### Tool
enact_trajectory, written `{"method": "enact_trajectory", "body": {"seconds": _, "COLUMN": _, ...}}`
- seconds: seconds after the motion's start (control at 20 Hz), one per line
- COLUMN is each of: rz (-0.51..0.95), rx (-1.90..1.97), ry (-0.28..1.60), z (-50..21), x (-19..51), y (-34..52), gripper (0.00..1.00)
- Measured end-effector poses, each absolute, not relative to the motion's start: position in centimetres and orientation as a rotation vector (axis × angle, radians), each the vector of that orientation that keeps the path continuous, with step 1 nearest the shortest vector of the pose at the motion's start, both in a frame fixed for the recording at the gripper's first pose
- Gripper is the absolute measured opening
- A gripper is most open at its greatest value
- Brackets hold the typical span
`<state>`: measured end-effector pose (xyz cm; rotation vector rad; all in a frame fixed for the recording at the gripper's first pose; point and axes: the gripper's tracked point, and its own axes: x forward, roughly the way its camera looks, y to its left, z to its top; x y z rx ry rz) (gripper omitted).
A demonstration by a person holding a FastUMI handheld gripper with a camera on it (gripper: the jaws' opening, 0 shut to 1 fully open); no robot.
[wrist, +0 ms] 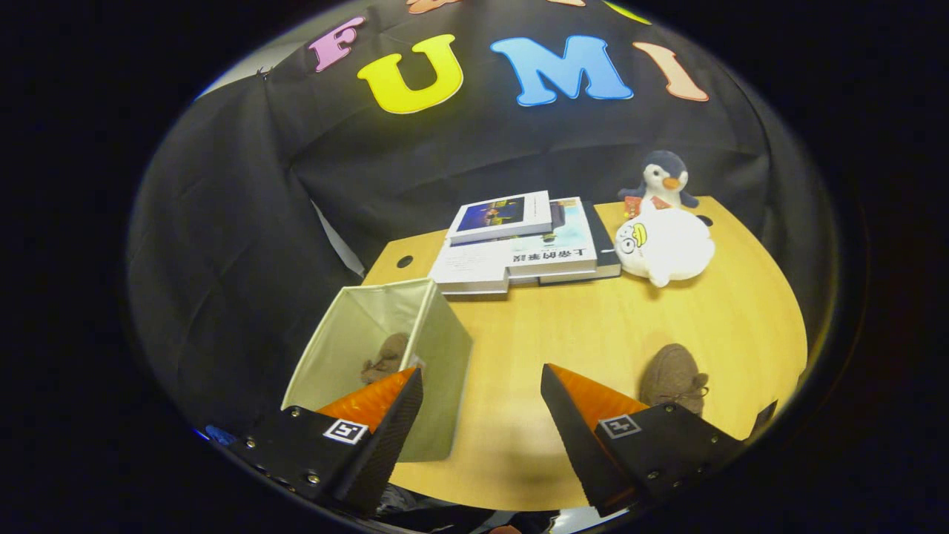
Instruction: Open the storage box then place both shoes into the box .Put the left shoe in first, then the right shoe, with the right side of both shoes facing outward in a uniform manner.
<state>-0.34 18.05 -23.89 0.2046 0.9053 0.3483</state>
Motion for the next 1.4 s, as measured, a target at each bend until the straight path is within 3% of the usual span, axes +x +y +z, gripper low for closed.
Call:
{"method": "enact_trajectory", "body": {"seconds": 0.9, "rz": 0.134, "rx": 0.1, "ry": 0.95, "z": -30.5, "x": -2.6, "y": 0.2, "gripper": 0.98}}
{"method": "enact_trajectory", "body": {"seconds": 1.4, "rz": 0.091, "rx": 0.057, "ry": 1.106, "z": -37.4, "x": -5.3, "y": -4.8, "gripper": 0.98}}
